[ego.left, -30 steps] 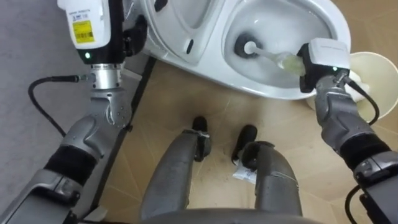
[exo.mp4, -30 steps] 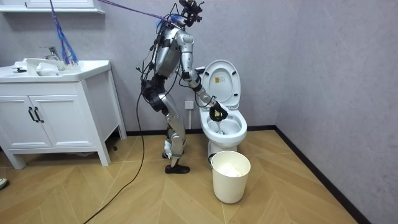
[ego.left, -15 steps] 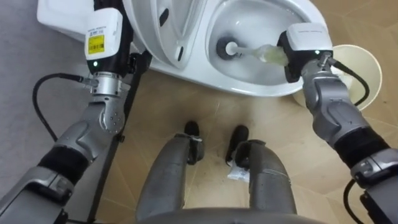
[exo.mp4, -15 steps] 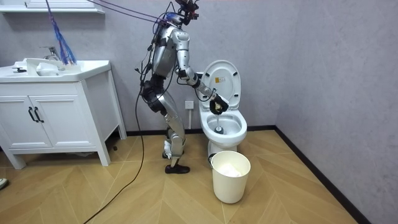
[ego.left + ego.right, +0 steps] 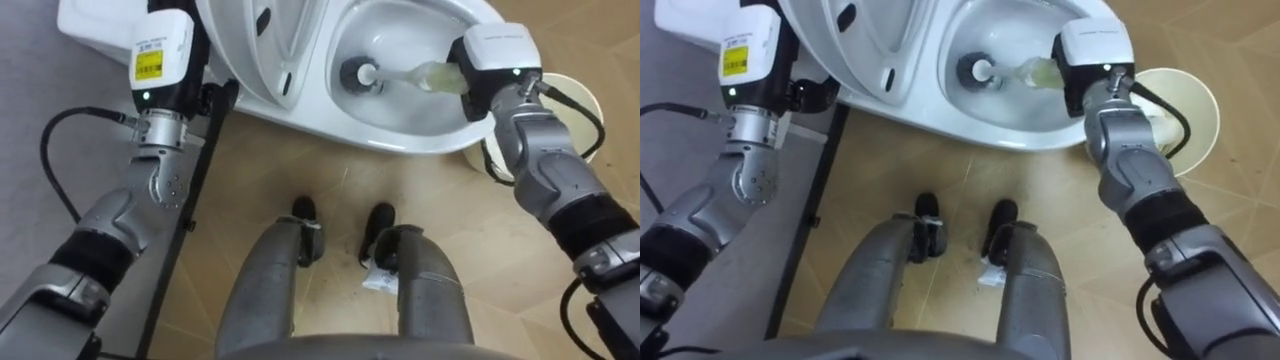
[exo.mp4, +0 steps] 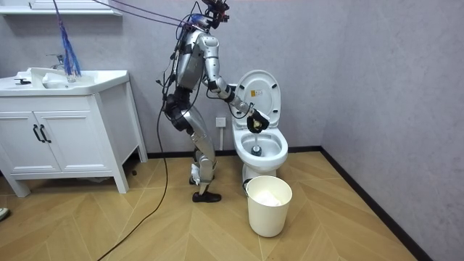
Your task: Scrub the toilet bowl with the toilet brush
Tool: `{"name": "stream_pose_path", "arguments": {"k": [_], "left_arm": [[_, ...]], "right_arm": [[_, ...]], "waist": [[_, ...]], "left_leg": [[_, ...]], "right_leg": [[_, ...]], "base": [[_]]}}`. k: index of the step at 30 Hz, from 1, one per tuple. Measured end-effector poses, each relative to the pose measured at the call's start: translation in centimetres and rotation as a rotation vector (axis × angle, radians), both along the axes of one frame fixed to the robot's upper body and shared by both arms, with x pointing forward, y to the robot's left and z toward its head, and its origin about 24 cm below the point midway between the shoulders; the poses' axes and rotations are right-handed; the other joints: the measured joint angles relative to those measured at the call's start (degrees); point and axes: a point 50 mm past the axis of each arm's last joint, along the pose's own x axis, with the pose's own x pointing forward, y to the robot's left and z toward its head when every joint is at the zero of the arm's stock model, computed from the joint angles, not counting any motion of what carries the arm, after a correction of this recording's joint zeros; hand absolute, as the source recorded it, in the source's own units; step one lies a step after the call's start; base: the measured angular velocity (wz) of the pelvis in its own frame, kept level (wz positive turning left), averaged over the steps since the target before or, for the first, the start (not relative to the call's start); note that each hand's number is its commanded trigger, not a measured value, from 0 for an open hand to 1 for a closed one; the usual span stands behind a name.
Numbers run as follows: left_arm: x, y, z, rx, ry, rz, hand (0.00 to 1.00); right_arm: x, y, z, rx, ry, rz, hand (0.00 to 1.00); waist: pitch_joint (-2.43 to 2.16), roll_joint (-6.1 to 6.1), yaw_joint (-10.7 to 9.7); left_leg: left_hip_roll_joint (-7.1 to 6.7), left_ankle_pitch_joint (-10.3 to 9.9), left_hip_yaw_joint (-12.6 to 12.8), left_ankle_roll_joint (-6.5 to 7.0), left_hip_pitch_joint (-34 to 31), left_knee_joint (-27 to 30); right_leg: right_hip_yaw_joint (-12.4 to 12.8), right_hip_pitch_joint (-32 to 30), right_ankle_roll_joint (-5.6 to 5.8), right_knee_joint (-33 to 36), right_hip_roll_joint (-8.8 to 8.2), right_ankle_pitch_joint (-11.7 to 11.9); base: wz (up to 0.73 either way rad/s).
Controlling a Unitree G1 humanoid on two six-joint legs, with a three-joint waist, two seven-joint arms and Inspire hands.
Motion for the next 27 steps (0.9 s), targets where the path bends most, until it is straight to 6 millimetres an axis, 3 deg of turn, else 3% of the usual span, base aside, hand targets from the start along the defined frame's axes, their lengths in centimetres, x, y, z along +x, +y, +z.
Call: {"name": "stream_pose_path", "arguments": {"k": [6, 16, 21, 25, 27], "left_arm": [[-0.5, 0.6, -0.6, 0.013, 0.044, 0.015, 0.00], [-1.8, 1.0, -2.8, -0.003, 0.222, 0.009, 0.00], [-4.2, 1.6, -4.7, -0.028, 0.352, 0.018, 0.00], [-5.8, 2.1, -5.6, -0.053, 0.421, 0.036, 0.00], [-7.2, 2.2, -5.6, -0.085, 0.449, 0.047, 0.00]], "right_arm": [[-0.8, 0.5, 0.4, 0.060, 0.004, 0.030, 1.00], [-3.5, -1.1, -2.4, 0.170, 0.123, -0.024, 1.00], [-5.9, -2.5, -4.3, 0.251, 0.187, -0.069, 1.00], [-8.2, -3.3, -6.0, 0.310, 0.252, -0.118, 1.00], [-9.5, -3.7, -6.4, 0.336, 0.263, -0.144, 1.00]], "waist": [[-0.14, -1.40, -0.41], [-0.61, -0.79, -0.55], [-1.44, 0.07, -1.77], [-1.78, 0.24, -1.89], [-2.53, 0.16, -1.82]], "left_leg": [[0.04, 0.05, 0.53, -0.01, 2.93, -0.60], [0.48, -0.13, 0.37, -0.06, 12.24, -5.14], [-0.20, -0.12, 0.21, -0.06, 18.81, -7.90], [-0.20, -0.10, 0.21, -0.06, 23.41, -9.57], [-0.25, -0.10, 0.19, -0.06, 26.09, -11.22]], "right_leg": [[0.55, 2.51, 0.05, -0.76, 0.17, -0.14], [-0.03, 12.34, 0.68, -5.82, 1.16, 0.27], [-0.41, 18.41, 1.31, -7.32, 0.68, -0.94], [-0.40, 23.34, 1.64, -9.78, 1.05, -1.12], [-0.37, 25.97, 2.01, -11.57, 1.31, -1.09]], "base": [[-0.05], [-0.01], [0.08], [-0.04], [0.00]]}}
